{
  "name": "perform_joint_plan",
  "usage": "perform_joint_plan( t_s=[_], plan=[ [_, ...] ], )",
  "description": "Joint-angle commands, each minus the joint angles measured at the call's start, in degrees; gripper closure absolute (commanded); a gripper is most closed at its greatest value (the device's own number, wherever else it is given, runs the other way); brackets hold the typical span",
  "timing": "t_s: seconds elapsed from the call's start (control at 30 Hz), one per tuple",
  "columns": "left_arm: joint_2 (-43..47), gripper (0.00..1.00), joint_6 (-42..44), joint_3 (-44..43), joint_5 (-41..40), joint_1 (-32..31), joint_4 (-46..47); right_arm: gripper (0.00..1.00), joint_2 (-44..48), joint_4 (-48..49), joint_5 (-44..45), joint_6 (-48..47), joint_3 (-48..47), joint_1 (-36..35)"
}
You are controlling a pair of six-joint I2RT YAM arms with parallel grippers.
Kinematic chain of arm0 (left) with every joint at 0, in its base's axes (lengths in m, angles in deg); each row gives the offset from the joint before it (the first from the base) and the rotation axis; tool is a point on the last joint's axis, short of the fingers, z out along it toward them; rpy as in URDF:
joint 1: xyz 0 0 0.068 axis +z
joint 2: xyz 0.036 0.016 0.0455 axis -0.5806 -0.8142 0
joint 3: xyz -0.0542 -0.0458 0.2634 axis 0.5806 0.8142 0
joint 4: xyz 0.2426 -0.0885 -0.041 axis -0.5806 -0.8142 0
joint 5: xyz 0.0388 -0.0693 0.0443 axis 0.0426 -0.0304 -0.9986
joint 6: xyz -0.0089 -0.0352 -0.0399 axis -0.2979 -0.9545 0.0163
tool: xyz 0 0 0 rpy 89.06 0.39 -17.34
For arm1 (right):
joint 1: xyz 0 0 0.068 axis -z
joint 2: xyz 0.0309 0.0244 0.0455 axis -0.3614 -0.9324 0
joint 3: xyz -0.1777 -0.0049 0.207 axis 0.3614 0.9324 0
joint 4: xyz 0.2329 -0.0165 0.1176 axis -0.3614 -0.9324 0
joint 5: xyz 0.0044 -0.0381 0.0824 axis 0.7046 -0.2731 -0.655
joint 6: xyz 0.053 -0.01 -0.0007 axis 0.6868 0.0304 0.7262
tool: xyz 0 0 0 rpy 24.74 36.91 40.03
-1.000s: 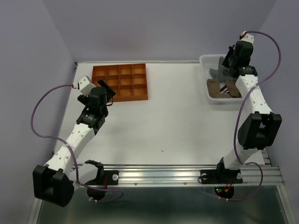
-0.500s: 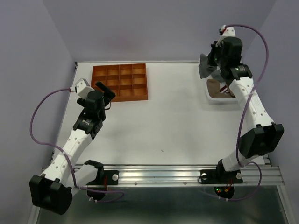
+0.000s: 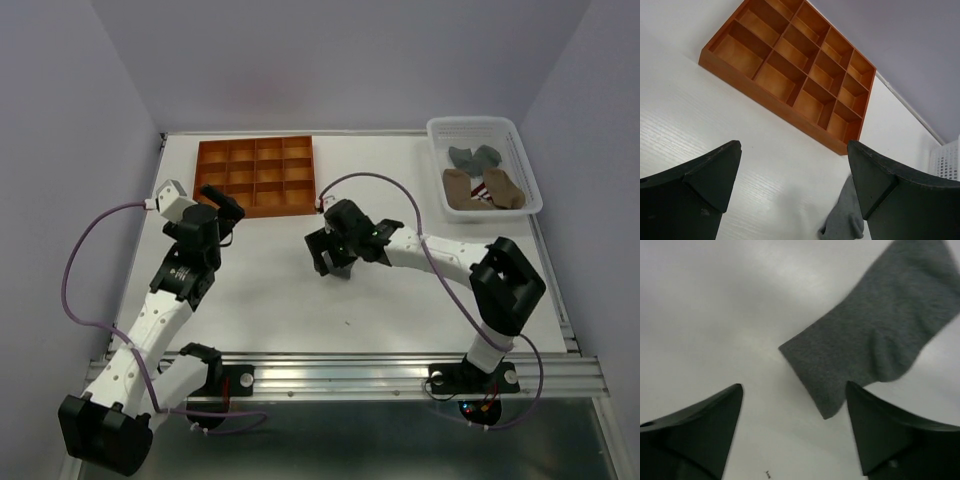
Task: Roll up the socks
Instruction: Move the sock to the center of the board
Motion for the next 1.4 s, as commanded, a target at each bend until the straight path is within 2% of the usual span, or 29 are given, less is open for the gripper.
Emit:
perform_joint_plan(
  t_s=[0.0,0.13,0.17,0.3,0.47,0.6,0.7,0.87,0.9,1.03,1.13,1.27,1.37],
  plan=[
    [-0.6,0.01,-0.4,-0.7,0.7,0.2,-1.0,0.00,2.3,6.7,-12.4,4.9,0.4,-2.6],
    [-2.9,0.01,-0.7,-0.9,1.8,0.2,-1.3,0.00,6.3,7.2,-7.2,3.6,0.5,-1.5],
    [-3.6,0.01,-0.8,-0.8,2.2,0.2,-1.3,0.00,7.0,7.2,-5.3,4.8,0.7,0.7],
    [-7.7,0.01,0.5,-0.7,9.2,0.2,-0.8,0.00,5.3,7.3,-10.6,7.3,1.0,6.7],
    [-12.2,0.01,4.0,3.5,26.5,-0.4,6.1,0.02,1.2,7.1,-7.8,7.9,-0.5,10.7],
    [-14.8,0.01,6.1,8.0,40.0,-1.7,11.5,0.16,-3.7,7.2,-11.0,10.2,-2.5,14.0],
    [-16.2,0.01,5.3,11.6,42.9,-5.1,16.0,0.22,-7.7,7.3,-13.9,9.7,-4.6,14.7],
    [-22.1,0.03,4.9,12.4,44.3,-11.5,21.5,0.23,-13.8,7.8,-12.9,9.9,-7.2,14.7],
    [-24.4,0.05,5.7,12.1,44.3,-13.0,22.1,0.28,-14.4,7.9,-12.7,9.9,-7.8,14.7],
    [-29.5,0.07,6.3,10.2,43.7,-13.5,22.9,0.44,-15.2,9.1,-13.1,10.1,-7.9,14.7],
    [-33.1,0.14,7.3,8.2,43.9,-13.9,23.6,0.47,-15.9,9.3,-13.4,10.7,-7.9,14.7],
    [-36.3,0.19,7.4,6.2,43.3,-14.7,23.6,0.51,-16.4,9.4,-14.1,11.1,-7.5,14.7],
    [-38.6,0.23,7.3,5.5,43.0,-14.8,25.0,0.58,-16.4,9.7,-14.5,11.3,-7.0,14.7]
  ],
)
